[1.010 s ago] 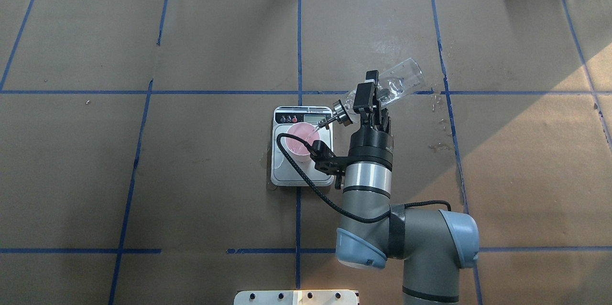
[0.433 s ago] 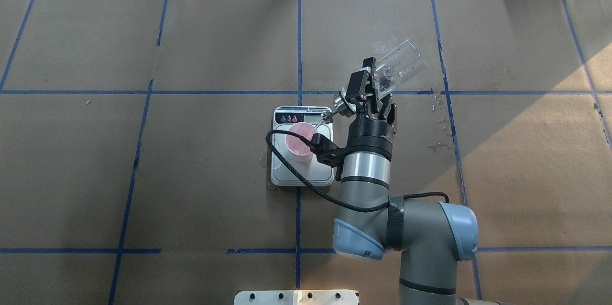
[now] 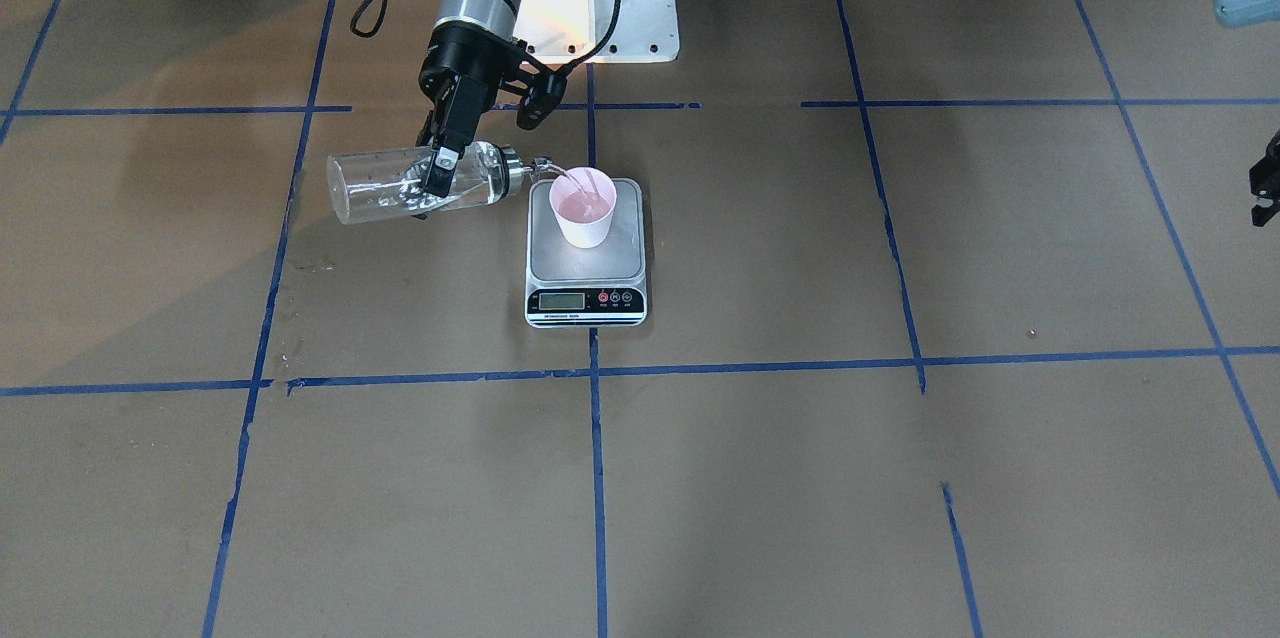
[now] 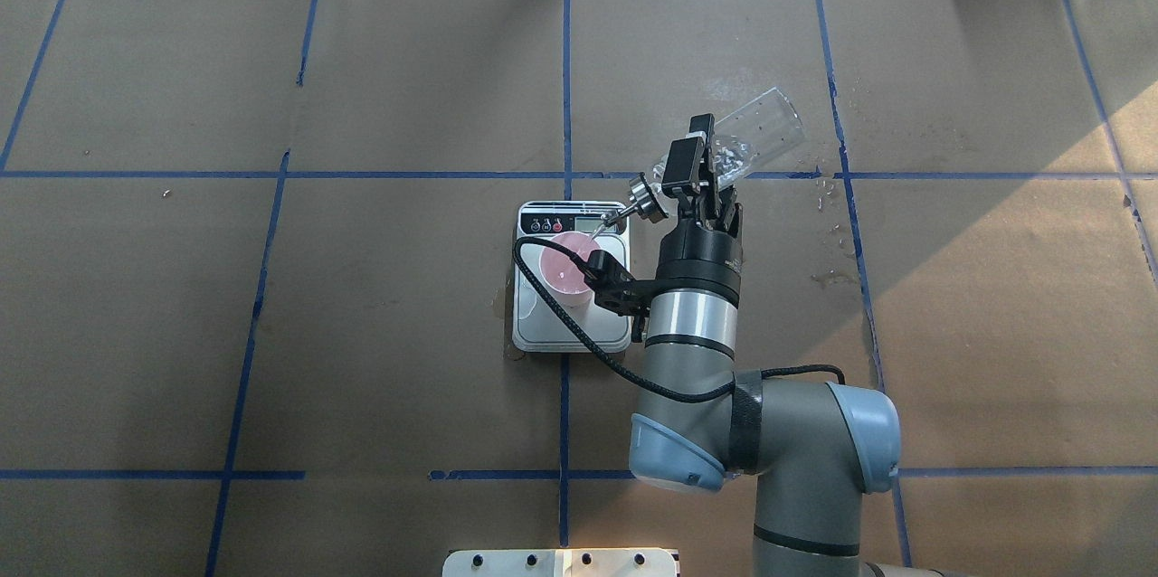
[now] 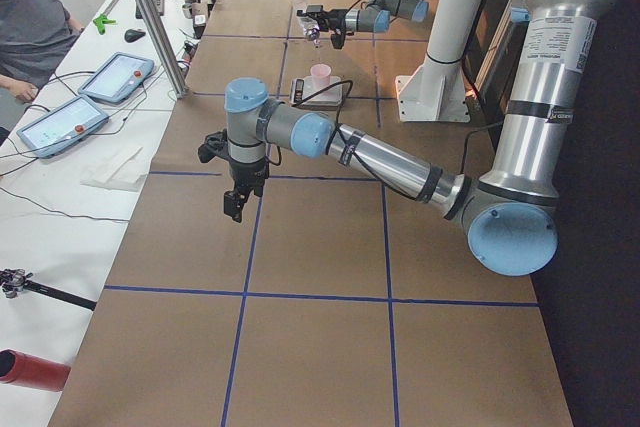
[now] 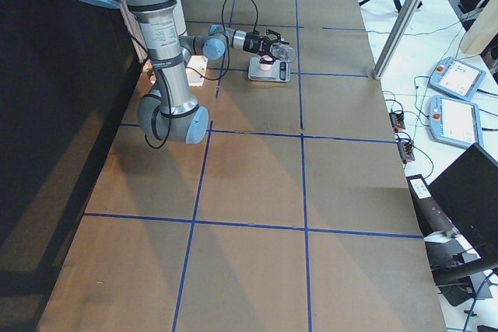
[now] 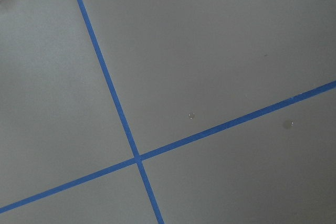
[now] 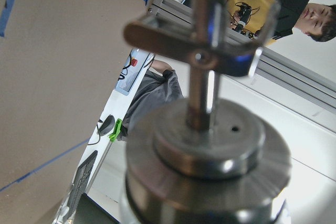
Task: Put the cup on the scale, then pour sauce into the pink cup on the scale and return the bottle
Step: 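Hold the dispenser tilted over the pink cup with the right gripper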
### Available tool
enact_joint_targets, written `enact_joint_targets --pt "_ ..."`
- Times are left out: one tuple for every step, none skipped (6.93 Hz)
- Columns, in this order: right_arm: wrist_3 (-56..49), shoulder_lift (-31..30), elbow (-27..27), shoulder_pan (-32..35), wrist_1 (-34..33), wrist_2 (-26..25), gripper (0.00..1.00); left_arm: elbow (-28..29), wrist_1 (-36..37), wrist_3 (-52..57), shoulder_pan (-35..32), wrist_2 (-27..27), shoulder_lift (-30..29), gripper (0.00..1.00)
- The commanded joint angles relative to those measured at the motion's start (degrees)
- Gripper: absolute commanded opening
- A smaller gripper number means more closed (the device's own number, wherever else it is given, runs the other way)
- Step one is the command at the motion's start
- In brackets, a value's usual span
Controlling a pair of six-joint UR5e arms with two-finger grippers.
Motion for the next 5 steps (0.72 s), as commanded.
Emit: enact_joint_targets --pt "10.36 0.01 -0.99 -0.54 0.07 2.27 0.0 -0.18 0.0 -0.1 -0.12 -0.07 0.0 1.0" --pt "16.65 0.01 -0.9 -0.81 0.07 3.76 0.0 -0.35 0.0 -0.1 -0.29 -0.07 0.0 1.0" --pt "21.76 -0.07 -0.73 -1.07 0.07 4.99 0.0 -0.35 0.0 -0.1 -0.64 -0.07 0.0 1.0" --pt "26.25 -0.6 -0.64 -1.25 4.68 6.83 0.0 -0.44 0.0 -0.1 -0.65 -0.07 0.0 1.0" --pt "26.91 -1.56 -0.81 -1.51 12.56 9.02 0.0 -0.53 0.0 -0.1 -0.73 -0.07 0.0 1.0"
